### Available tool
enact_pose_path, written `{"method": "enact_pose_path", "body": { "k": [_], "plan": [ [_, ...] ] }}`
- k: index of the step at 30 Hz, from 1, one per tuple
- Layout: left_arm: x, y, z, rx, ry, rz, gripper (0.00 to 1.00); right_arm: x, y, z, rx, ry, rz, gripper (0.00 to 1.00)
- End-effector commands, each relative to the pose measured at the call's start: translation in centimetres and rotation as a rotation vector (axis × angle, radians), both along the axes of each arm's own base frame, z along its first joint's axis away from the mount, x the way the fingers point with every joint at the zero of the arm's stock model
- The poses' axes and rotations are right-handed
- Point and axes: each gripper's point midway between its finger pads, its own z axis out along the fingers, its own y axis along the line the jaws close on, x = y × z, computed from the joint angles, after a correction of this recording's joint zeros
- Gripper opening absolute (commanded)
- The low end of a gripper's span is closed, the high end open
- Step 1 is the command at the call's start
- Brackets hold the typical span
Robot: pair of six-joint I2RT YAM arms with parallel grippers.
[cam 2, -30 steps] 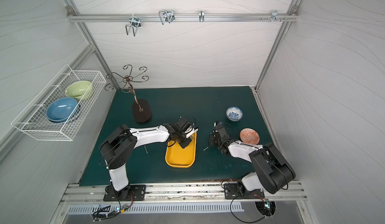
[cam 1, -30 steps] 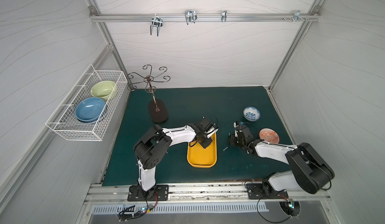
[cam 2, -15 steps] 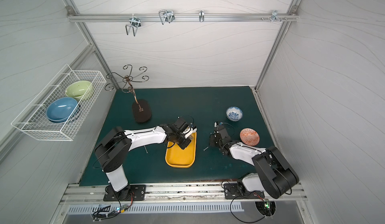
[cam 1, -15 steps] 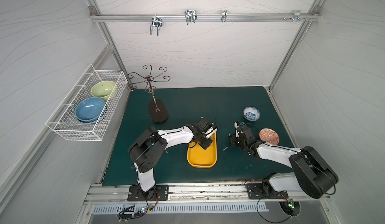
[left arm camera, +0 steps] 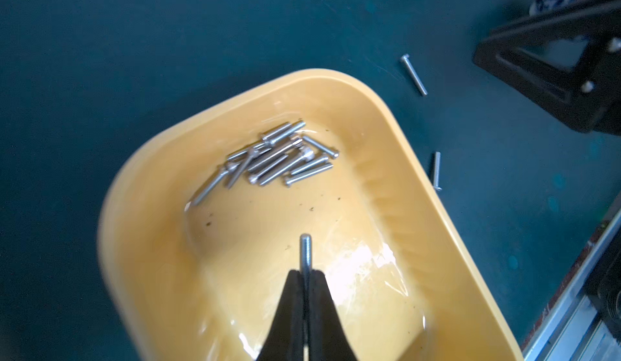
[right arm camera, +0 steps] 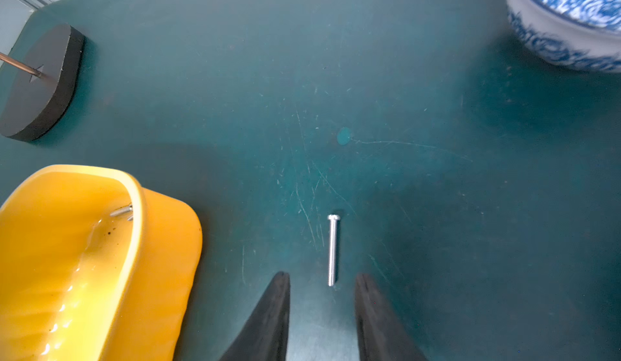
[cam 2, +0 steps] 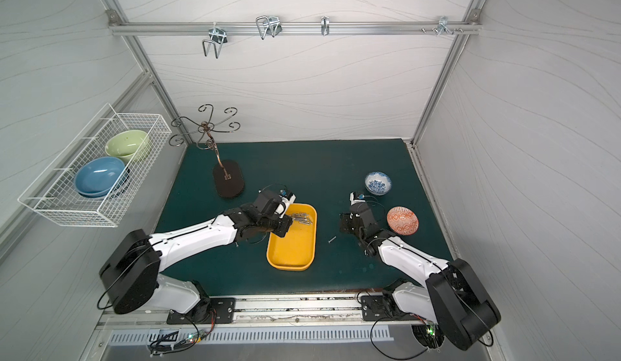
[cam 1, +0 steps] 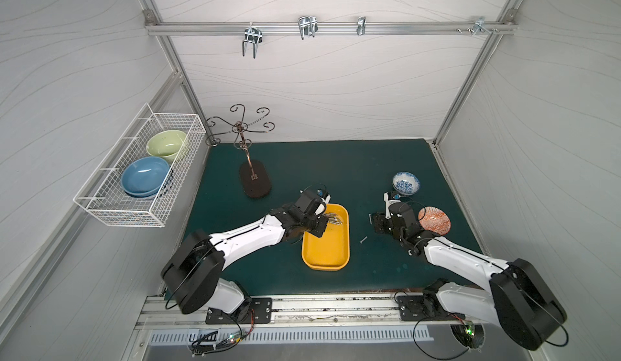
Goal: Take out the screws from the storage box
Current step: Pick up the screw from the storage box, then place the screw at the center of the board.
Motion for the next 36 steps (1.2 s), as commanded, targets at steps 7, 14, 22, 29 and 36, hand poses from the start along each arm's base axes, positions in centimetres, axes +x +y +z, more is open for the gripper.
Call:
{"method": "enact_pose_path", "body": {
  "k": [7,14,22,29,36],
  "plan": [
    [0.0,8.5,4.8,-0.109,-0.155,0.451,0.0,-3.1,3.6,3.9,-0.152,-0.103,0.122,0.37],
    [-2.9,14.6,4.0,-0.118,-0.174,0.663,0.0,-5.5,7.0,6.7,-0.183,-0.137,0.256,0.37],
    [-2.6,15.5,1.8,-0.141,-0.06,0.739,0.0,-7.2,12.4,5.3,-0.336,-0.083,0.458,0.31],
    [-1.9,15.2,-2.2,-0.23,0.15,0.77,0.0,-7.4,14.5,3.1,-0.414,-0.015,0.523,0.32],
    [-2.3,16.7,-3.0,-0.176,0.188,0.863,0.0,-7.5,15.8,1.5,-0.416,0.083,0.568,0.34]
  ]
}}
